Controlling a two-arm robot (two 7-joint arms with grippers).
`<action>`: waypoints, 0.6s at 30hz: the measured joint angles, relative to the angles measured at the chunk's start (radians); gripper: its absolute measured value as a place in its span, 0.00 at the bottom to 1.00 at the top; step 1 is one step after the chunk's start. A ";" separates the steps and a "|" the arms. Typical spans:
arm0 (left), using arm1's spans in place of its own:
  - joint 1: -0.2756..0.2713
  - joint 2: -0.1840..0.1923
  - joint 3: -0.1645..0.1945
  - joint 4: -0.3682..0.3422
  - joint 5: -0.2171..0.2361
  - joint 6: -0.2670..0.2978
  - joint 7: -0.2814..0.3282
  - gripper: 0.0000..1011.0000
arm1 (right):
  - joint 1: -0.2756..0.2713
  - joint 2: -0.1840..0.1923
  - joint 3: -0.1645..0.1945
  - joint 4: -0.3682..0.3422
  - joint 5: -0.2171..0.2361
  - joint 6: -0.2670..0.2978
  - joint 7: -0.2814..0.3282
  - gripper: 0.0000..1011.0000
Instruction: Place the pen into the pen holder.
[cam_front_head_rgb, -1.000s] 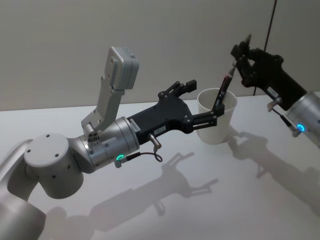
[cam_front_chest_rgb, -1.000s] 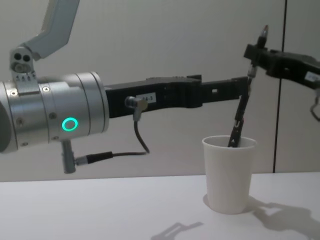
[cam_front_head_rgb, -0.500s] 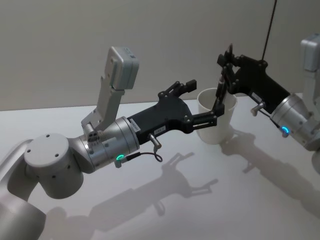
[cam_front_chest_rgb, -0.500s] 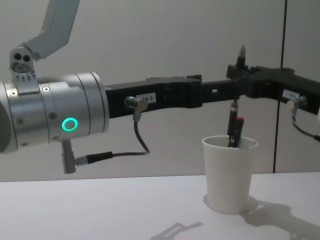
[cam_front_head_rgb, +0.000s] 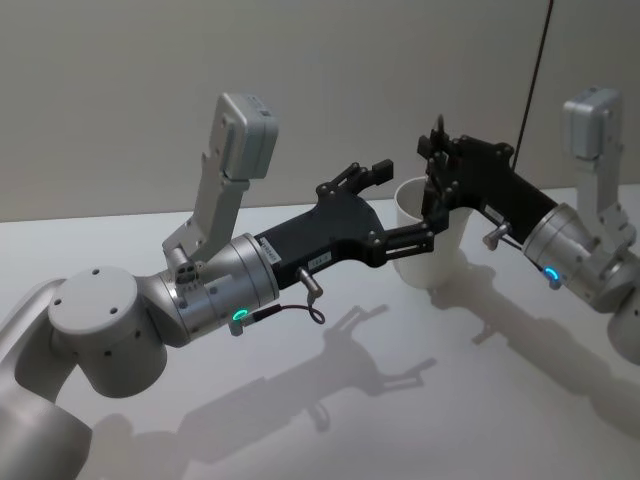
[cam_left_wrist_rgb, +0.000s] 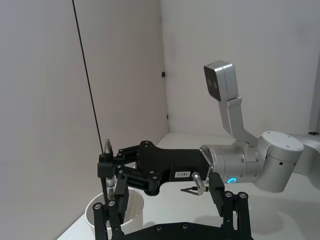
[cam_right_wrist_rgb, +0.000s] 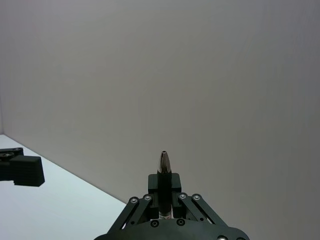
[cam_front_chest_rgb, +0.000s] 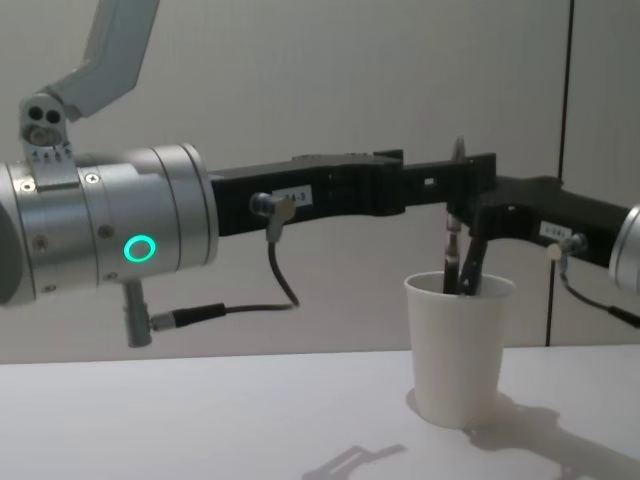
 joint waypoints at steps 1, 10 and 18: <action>0.000 0.000 0.000 0.000 0.000 0.000 0.000 0.99 | 0.001 -0.002 -0.002 0.004 -0.004 0.002 -0.001 0.12; 0.000 0.000 0.000 0.000 0.000 0.000 0.000 0.99 | 0.004 -0.006 -0.008 0.020 -0.018 0.007 -0.007 0.34; 0.000 0.000 0.000 0.000 0.000 0.000 0.000 0.99 | 0.005 -0.008 -0.011 0.028 -0.023 0.009 -0.010 0.60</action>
